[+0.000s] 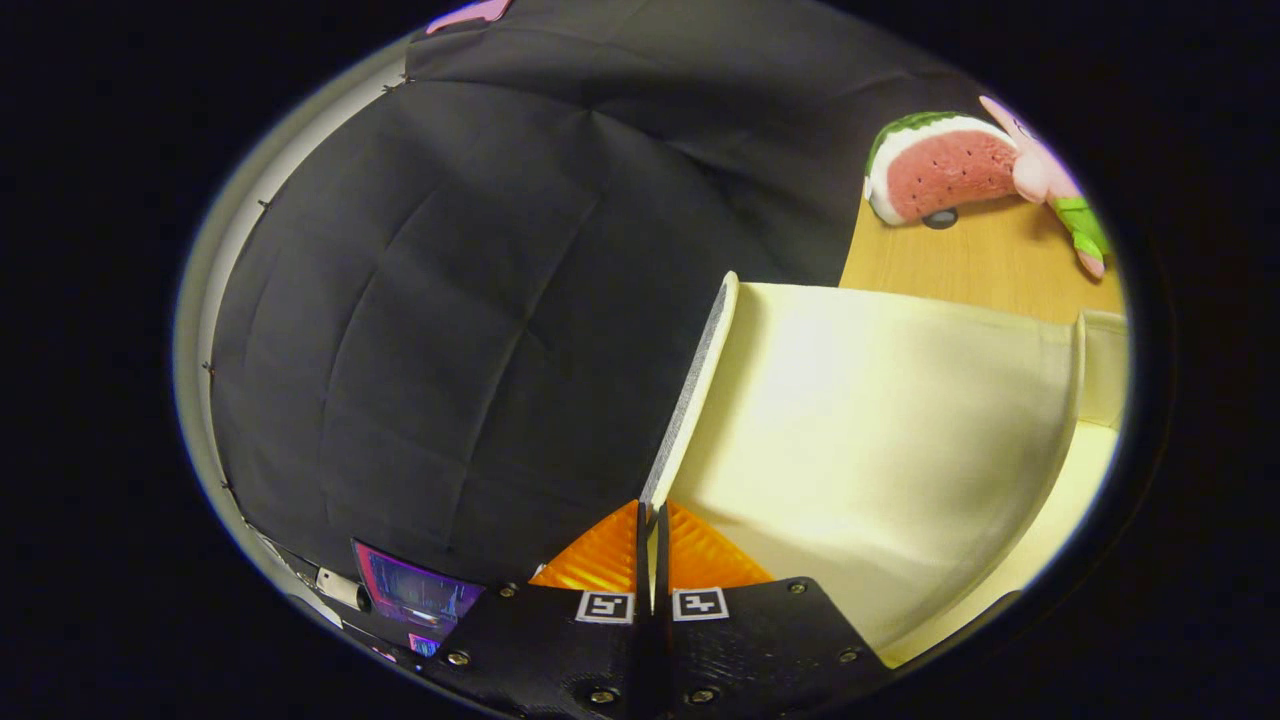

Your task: Open the storage box then place both shoes into the box .Put the left shoe in first, then the right shoe, with the right side of both shoes facing outward in a uniform manner.

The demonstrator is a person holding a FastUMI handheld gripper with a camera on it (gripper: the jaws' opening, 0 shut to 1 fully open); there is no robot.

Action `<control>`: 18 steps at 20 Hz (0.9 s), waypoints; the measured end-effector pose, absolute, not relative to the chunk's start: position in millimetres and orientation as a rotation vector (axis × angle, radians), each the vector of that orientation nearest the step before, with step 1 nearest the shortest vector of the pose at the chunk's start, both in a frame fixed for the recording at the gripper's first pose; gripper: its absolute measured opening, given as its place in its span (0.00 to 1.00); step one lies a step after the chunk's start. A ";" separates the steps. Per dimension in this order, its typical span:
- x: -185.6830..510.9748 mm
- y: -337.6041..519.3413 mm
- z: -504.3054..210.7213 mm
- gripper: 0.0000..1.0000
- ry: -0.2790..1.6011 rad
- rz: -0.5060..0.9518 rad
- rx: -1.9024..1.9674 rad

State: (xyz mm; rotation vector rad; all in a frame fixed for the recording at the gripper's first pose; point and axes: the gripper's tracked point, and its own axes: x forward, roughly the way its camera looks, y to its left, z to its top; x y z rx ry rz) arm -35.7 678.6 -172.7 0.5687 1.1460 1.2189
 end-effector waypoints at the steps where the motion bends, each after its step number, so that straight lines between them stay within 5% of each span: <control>1: -34.2 680.1 -177.4 0.00 1.147 1.207 0.569; 7: -27.6 686.6 -197.4 0.04 1.200 1.123 0.573; 11: -11.3 674.6 -179.0 0.25 1.133 1.123 0.566; 18: -5.2 590.0 -123.8 0.26 0.983 1.126 0.516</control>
